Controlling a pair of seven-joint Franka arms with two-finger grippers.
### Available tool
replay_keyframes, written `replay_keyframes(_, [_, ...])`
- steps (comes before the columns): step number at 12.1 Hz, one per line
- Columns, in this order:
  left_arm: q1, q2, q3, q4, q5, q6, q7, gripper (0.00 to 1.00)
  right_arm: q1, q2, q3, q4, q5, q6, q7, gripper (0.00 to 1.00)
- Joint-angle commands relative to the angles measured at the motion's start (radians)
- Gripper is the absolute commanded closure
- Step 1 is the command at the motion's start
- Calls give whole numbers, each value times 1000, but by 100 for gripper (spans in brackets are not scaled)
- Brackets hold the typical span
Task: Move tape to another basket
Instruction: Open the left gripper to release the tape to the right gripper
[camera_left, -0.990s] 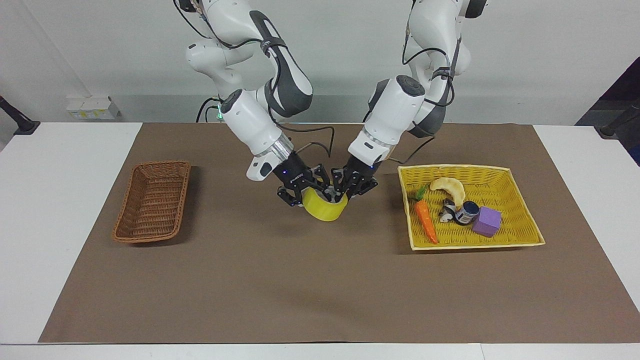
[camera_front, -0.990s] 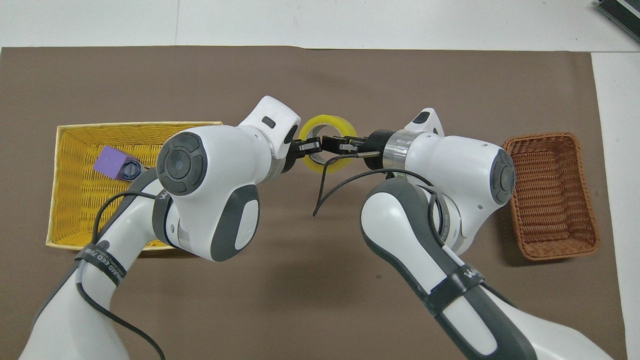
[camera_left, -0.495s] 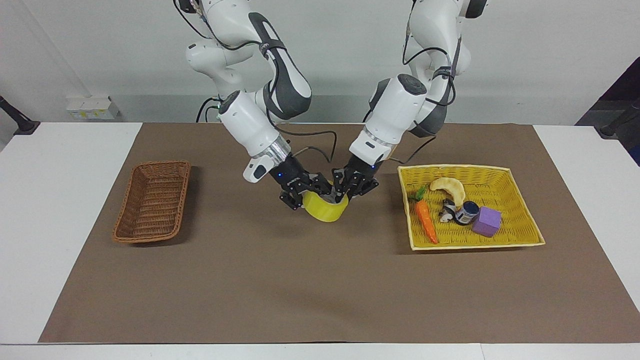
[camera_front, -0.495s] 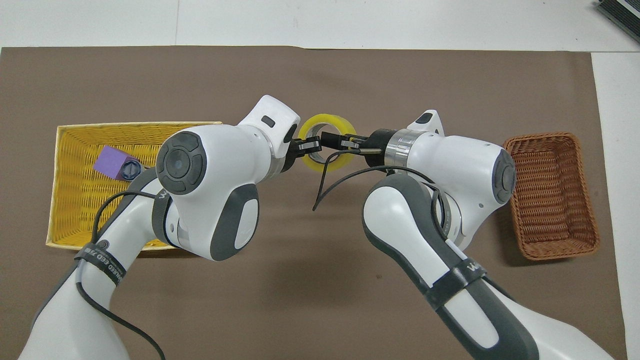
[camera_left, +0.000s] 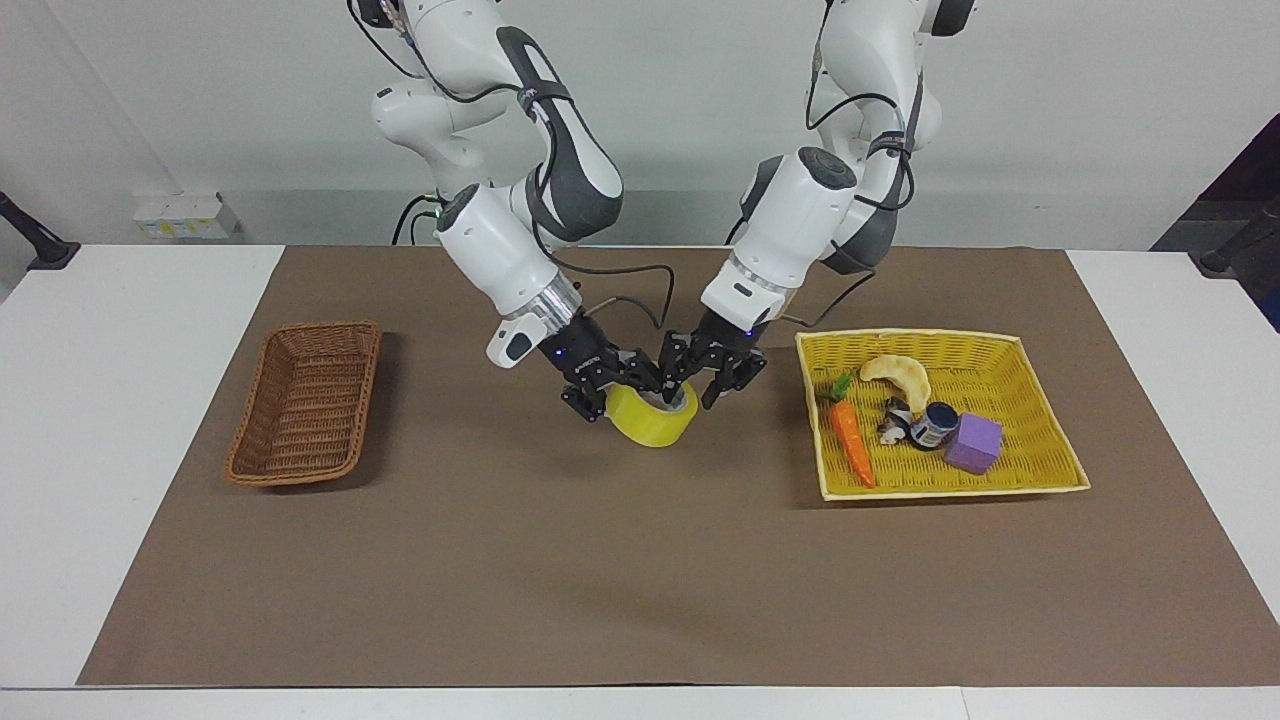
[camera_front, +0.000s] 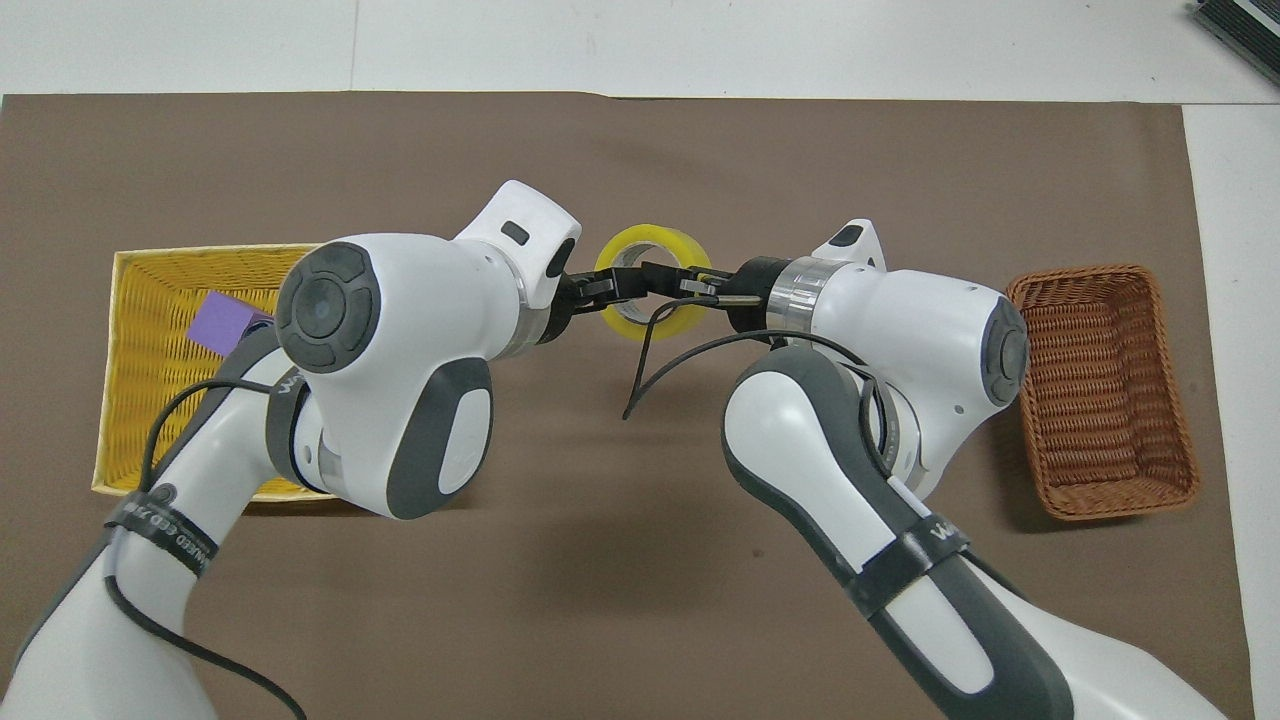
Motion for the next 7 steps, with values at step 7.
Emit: replay_keyframes(7, [289,-182,3,10,240,-367,411,0,-104,-1,-8,-17,-7,-51,12,100])
